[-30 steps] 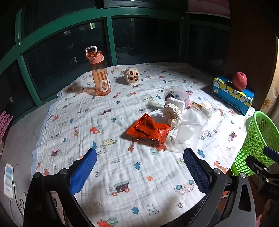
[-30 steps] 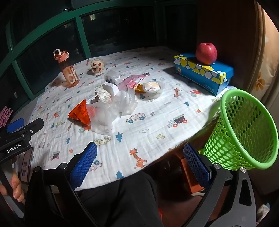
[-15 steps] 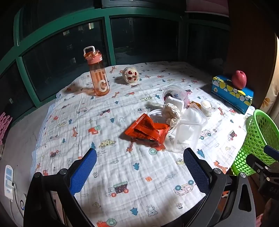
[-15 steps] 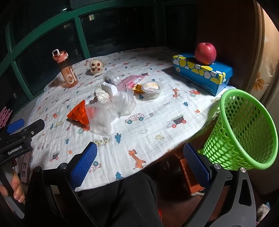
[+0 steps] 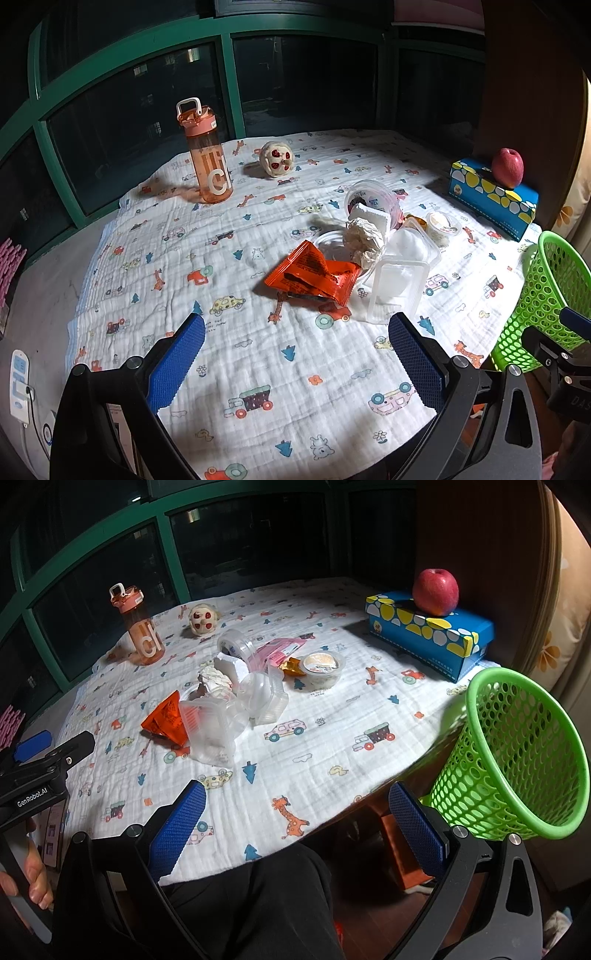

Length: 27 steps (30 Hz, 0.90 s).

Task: Collect trash

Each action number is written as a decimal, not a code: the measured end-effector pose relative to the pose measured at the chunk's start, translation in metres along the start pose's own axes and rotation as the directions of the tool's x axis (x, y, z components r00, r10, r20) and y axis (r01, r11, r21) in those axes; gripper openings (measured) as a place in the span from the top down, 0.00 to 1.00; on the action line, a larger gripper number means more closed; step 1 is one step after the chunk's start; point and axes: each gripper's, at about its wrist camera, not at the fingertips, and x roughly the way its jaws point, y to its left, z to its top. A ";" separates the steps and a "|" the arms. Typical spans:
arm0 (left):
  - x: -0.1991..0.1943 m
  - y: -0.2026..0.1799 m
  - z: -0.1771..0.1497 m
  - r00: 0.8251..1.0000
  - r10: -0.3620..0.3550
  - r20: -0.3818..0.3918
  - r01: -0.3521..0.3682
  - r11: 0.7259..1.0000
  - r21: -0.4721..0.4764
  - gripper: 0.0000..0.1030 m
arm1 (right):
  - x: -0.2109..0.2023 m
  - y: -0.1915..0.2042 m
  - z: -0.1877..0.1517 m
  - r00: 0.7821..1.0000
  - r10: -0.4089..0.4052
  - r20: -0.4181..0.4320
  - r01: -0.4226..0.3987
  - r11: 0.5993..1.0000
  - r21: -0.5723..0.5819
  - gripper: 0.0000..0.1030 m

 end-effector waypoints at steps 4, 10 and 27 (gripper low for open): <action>0.000 0.000 0.000 1.000 0.000 0.000 0.000 1.000 0.000 0.07 | 0.001 0.001 0.000 1.000 0.000 -0.001 0.000 1.000 0.000 0.05; 0.000 0.000 0.000 1.000 -0.001 -0.001 0.001 1.000 0.001 0.07 | 0.000 0.001 0.001 1.000 0.001 -0.003 -0.001 1.000 -0.001 0.05; 0.011 0.005 0.000 1.000 0.007 -0.003 -0.007 1.000 -0.004 0.07 | 0.009 0.002 0.000 1.000 -0.003 -0.011 0.003 1.000 -0.002 0.05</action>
